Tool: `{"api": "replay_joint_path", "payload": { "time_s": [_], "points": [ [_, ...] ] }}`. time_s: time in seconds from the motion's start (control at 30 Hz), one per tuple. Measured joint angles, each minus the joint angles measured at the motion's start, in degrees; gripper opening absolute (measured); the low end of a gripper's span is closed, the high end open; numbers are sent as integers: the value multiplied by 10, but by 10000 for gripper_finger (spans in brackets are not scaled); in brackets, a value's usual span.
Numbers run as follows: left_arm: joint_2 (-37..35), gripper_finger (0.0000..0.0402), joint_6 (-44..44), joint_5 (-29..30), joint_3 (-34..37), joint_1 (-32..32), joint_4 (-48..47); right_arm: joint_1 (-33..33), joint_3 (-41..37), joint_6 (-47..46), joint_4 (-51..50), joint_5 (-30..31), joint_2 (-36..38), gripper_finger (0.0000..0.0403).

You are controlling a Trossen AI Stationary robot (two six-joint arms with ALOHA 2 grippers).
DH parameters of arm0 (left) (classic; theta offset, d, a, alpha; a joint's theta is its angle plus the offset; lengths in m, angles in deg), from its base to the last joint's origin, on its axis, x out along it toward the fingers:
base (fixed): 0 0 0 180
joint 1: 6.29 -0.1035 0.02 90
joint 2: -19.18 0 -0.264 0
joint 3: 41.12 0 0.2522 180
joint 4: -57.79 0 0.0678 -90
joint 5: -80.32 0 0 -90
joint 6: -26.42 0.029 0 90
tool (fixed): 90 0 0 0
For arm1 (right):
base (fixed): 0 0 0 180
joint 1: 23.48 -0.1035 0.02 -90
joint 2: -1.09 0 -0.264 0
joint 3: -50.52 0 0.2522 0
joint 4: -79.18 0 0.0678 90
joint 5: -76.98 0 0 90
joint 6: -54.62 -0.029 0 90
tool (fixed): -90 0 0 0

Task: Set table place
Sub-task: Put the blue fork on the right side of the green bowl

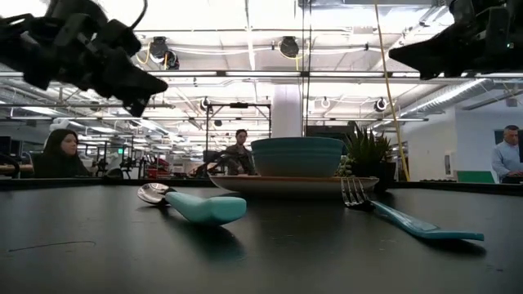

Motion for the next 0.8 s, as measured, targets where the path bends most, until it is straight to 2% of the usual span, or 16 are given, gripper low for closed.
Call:
{"api": "replay_joint_path", "payload": {
  "time_s": [0.13,0.3,0.4,0.63,0.8],
  "points": [
    [107,15,46,9,-60,28,-14,0,0,1,7,0,0,0],
    [232,15,113,5,-165,62,-95,0,0,-12,-3,0,0,0],
    [282,15,118,19,-229,72,-136,0,0,-19,-10,0,0,0],
    [322,15,155,20,-323,97,-186,0,0,-19,-16,0,0,0],
    [322,15,234,25,-358,119,-198,0,0,-15,-27,0,0,0]
  ]
}}
